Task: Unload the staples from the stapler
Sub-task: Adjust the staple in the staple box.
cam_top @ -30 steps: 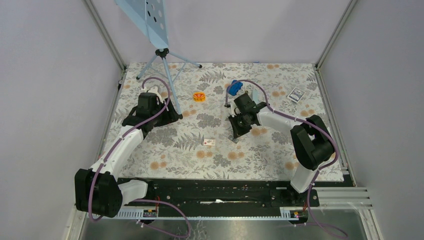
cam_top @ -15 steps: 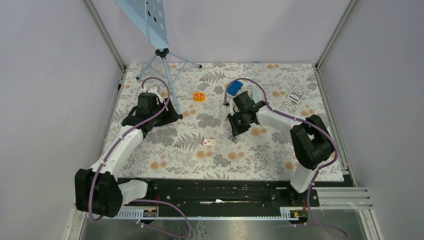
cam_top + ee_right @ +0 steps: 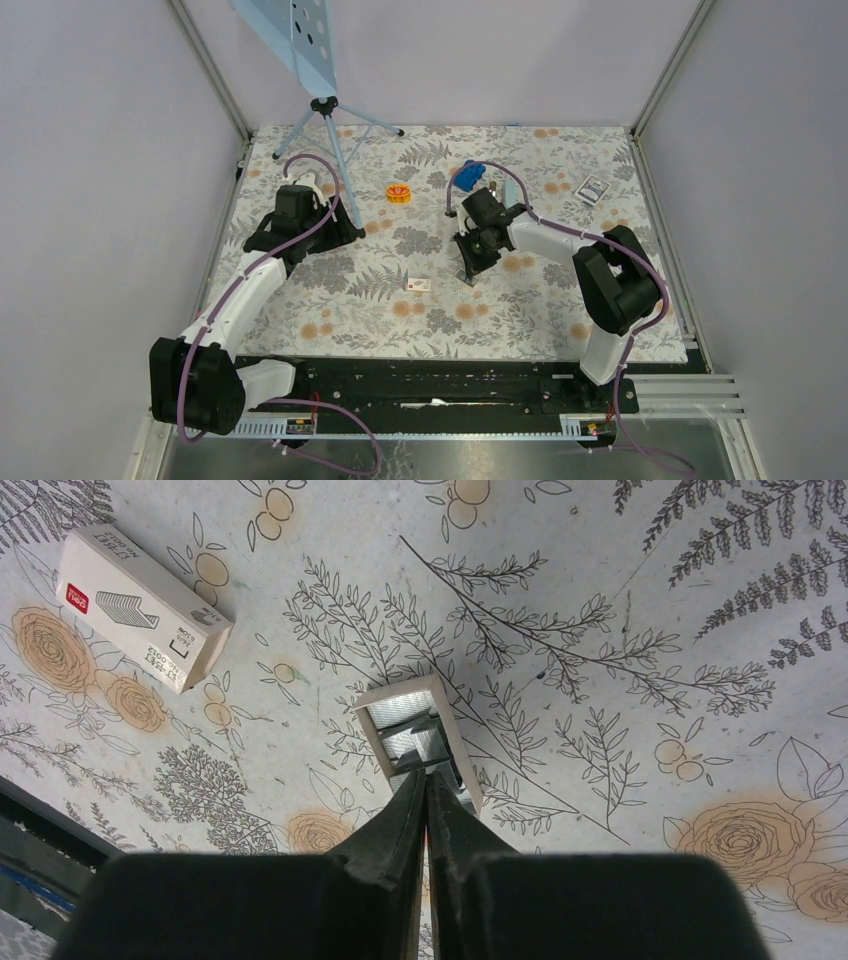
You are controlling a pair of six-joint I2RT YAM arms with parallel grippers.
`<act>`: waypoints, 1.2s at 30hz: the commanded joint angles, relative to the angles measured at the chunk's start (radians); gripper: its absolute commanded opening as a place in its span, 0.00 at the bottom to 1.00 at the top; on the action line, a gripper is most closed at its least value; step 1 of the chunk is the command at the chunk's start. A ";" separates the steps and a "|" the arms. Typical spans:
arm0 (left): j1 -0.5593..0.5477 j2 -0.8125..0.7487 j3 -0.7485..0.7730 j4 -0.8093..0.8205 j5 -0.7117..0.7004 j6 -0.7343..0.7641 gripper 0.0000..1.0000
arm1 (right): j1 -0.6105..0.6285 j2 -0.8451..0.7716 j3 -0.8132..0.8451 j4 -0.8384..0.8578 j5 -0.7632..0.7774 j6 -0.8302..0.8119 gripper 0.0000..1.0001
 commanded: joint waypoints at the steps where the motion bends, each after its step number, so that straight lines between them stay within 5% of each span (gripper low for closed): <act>1: 0.008 0.000 -0.001 0.042 0.015 -0.001 0.67 | 0.013 0.010 0.020 -0.036 0.033 -0.021 0.09; 18: 0.008 0.002 -0.001 0.043 0.020 -0.002 0.67 | 0.028 -0.014 0.035 -0.051 0.077 -0.021 0.09; 36: 0.010 0.002 -0.006 0.046 0.032 -0.004 0.67 | 0.038 -0.123 0.016 0.027 0.145 0.156 0.12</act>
